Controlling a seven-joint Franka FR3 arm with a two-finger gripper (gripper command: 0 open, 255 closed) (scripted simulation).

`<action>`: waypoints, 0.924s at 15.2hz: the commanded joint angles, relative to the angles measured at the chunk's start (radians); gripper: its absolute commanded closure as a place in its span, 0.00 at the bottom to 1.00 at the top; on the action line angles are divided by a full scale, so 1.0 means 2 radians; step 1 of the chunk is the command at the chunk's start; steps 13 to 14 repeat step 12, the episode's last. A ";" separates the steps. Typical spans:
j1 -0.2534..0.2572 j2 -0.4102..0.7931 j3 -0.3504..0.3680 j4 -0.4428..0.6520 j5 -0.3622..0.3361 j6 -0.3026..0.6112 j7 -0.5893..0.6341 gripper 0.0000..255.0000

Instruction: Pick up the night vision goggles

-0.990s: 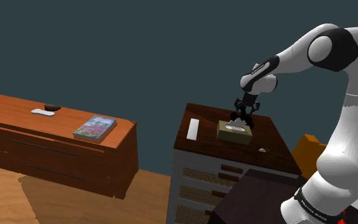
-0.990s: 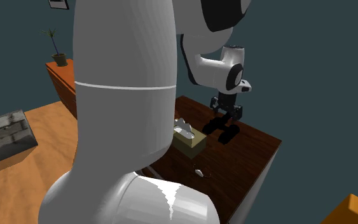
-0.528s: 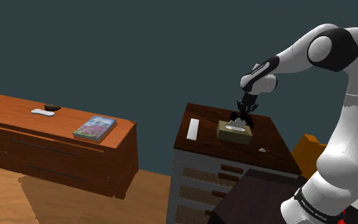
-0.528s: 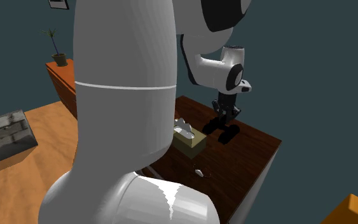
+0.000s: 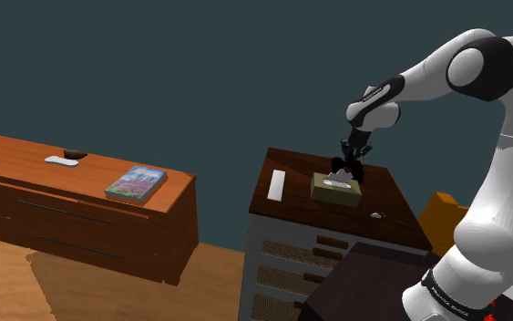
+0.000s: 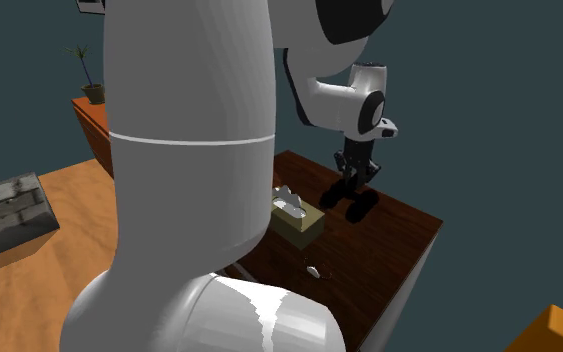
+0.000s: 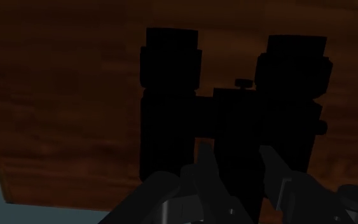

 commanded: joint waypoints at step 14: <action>0.007 -0.047 -0.008 0.021 -0.022 -0.065 0.014 1.00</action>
